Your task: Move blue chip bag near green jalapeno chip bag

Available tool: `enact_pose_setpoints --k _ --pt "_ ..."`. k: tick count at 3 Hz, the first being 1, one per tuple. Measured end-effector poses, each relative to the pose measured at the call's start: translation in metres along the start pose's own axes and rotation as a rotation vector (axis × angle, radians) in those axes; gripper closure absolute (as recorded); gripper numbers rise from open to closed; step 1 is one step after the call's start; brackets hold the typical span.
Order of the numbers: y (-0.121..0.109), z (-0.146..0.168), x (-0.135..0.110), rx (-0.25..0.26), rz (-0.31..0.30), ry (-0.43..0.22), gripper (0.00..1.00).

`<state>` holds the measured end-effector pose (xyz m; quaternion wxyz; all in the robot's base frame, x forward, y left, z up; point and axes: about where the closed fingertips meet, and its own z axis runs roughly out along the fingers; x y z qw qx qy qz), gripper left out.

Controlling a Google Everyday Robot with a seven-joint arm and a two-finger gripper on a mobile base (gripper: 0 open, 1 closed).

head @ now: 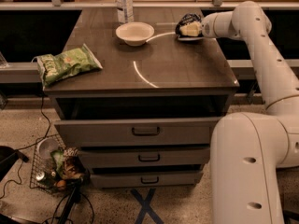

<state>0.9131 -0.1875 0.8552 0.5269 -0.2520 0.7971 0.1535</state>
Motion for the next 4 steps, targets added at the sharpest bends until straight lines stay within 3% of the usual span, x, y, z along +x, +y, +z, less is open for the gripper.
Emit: enact_pose_setpoints --k 1,2,4 --pt "0.0012 0.0015 0.0001 -0.002 0.000 0.001 0.87" --pt "0.0014 0.0012 -0.0008 -0.003 0.000 0.001 1.00" --pt "0.0015 0.0013 -0.0010 -0.003 0.000 0.001 1.00"
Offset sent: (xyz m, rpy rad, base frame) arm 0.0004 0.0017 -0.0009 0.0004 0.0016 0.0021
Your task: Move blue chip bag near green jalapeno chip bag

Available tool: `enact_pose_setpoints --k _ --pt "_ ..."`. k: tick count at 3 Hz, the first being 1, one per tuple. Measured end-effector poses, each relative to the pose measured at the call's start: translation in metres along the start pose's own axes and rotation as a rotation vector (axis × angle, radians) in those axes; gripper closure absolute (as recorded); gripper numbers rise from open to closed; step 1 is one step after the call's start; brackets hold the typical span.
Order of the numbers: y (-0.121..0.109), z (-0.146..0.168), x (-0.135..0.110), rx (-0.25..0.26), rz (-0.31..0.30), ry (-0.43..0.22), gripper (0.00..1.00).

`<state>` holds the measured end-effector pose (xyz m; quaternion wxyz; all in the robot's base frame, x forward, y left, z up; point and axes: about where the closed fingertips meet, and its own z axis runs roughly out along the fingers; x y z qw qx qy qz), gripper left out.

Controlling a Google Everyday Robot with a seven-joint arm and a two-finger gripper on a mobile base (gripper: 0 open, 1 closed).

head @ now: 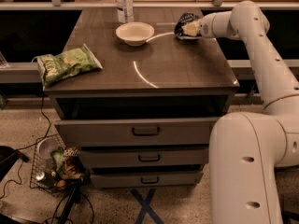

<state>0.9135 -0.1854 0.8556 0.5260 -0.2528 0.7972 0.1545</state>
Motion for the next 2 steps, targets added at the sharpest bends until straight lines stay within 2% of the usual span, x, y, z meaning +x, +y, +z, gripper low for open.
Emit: enact_pose_setpoints --k 2 --pt "0.0000 -0.0002 -0.0002 0.000 0.000 0.000 1.00"
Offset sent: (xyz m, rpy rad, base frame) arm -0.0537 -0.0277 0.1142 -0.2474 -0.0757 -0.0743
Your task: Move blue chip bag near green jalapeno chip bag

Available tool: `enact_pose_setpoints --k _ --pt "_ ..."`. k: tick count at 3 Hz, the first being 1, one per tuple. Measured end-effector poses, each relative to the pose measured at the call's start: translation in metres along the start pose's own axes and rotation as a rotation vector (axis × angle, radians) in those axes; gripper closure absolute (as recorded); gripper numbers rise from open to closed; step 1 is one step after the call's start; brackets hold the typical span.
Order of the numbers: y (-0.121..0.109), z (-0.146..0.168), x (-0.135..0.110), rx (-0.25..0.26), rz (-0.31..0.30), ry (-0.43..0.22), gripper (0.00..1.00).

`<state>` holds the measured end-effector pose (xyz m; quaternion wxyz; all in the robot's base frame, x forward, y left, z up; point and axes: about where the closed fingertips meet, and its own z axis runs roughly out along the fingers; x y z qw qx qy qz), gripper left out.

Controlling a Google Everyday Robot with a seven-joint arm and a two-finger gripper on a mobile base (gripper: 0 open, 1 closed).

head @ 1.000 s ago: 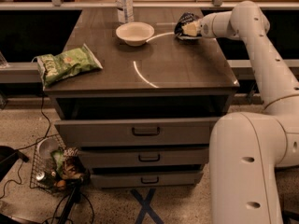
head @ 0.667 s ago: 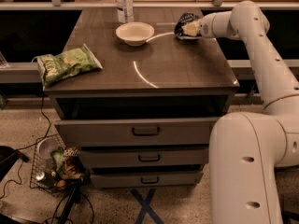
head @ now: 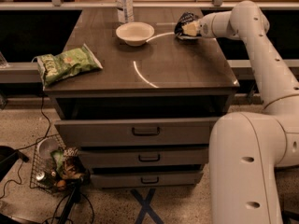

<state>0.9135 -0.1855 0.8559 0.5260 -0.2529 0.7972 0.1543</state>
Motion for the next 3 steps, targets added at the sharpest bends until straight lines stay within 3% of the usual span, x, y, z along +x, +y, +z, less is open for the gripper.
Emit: enact_pose_setpoints --k 2,3 --pt "-0.001 -0.004 -0.004 0.008 -0.008 0.001 1.00" --pt "-0.006 -0.051 -0.050 0.105 -0.101 0.018 1.00"
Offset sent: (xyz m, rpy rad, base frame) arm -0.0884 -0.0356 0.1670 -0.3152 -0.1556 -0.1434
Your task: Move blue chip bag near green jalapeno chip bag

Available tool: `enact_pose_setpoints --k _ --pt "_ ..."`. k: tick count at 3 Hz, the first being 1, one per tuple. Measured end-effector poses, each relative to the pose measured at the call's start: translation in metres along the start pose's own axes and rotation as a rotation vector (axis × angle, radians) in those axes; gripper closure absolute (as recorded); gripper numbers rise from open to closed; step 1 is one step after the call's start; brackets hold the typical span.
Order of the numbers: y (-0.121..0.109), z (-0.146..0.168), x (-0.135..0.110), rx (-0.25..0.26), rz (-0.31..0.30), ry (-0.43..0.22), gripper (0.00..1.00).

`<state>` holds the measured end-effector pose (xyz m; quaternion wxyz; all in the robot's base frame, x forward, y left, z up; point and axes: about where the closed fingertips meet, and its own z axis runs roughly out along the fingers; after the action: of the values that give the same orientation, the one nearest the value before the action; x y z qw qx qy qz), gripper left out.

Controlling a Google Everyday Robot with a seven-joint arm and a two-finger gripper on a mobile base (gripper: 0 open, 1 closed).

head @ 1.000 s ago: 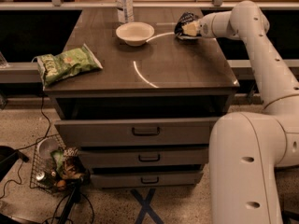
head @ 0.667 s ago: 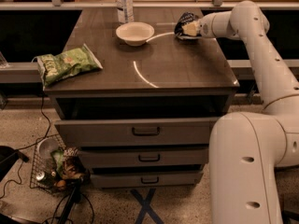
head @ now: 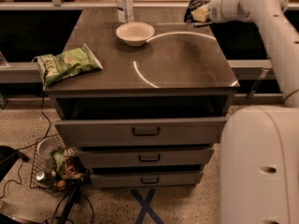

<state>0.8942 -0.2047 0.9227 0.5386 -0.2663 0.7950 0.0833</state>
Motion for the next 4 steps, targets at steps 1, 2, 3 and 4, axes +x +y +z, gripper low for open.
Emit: enact_pose_setpoints --k 1,2,3,4 --pt "0.001 -0.057 -0.047 0.084 -0.094 -0.001 1.00" --pt "0.001 -0.057 -0.047 0.084 -0.094 -0.001 1.00" --pt "0.014 -0.065 -0.052 0.065 -0.117 -0.018 1.00" --pt "0.041 -0.092 -0.059 0.037 -0.183 -0.044 1.00"
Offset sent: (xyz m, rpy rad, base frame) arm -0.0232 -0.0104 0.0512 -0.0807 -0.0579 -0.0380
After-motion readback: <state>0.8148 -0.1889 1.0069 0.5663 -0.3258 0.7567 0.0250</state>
